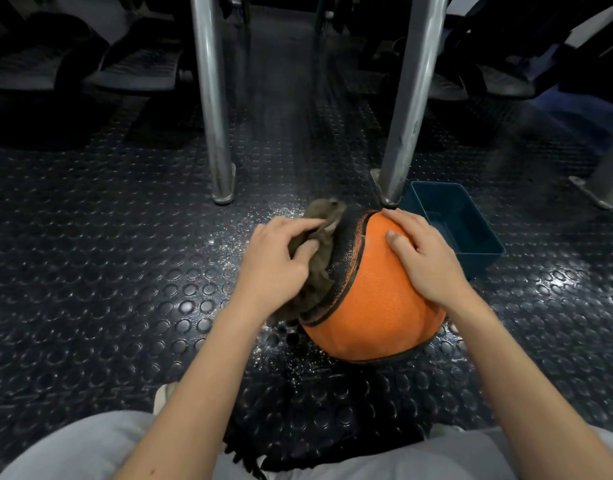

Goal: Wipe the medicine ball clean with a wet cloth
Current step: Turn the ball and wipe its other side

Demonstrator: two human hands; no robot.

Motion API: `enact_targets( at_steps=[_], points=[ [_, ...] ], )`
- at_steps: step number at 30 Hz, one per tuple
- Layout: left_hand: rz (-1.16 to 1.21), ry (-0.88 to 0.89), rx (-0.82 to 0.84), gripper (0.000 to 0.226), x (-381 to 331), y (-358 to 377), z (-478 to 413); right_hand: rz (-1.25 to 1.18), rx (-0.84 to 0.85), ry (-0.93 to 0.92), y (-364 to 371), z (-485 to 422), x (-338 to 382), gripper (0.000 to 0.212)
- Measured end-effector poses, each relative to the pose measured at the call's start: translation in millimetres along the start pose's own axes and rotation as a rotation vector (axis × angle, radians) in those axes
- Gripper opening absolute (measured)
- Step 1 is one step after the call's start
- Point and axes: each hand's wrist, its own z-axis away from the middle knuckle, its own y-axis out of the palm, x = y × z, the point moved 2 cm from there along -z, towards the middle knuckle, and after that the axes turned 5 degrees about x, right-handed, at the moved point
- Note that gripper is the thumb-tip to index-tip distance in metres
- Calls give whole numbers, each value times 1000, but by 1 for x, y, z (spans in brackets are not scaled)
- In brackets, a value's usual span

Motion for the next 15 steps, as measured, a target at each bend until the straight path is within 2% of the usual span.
enact_targets(
  at_steps=[1, 3, 5, 8, 12, 15],
  points=[
    [50, 58, 19, 31, -11, 3, 3, -7, -4, 4, 0, -1, 0, 57],
    [-17, 121, 133, 34, -25, 15, 9, -15, -17, 11, 0, -4, -2, 56],
    [-106, 87, 215, 40, -23, 26, 12, -6, -24, 8, 0, -6, -4, 49],
    [-73, -4, 193, 43, -15, 24, 7, -19, -35, 17, 1, -7, -6, 40],
    [-183, -267, 178, 45, 15, 16, 4, -58, -43, 40, -1, -6, -8, 39],
    [-112, -232, 155, 44, 10, 17, 6, -104, -51, 73, -4, -5, -13, 37]
  ],
)
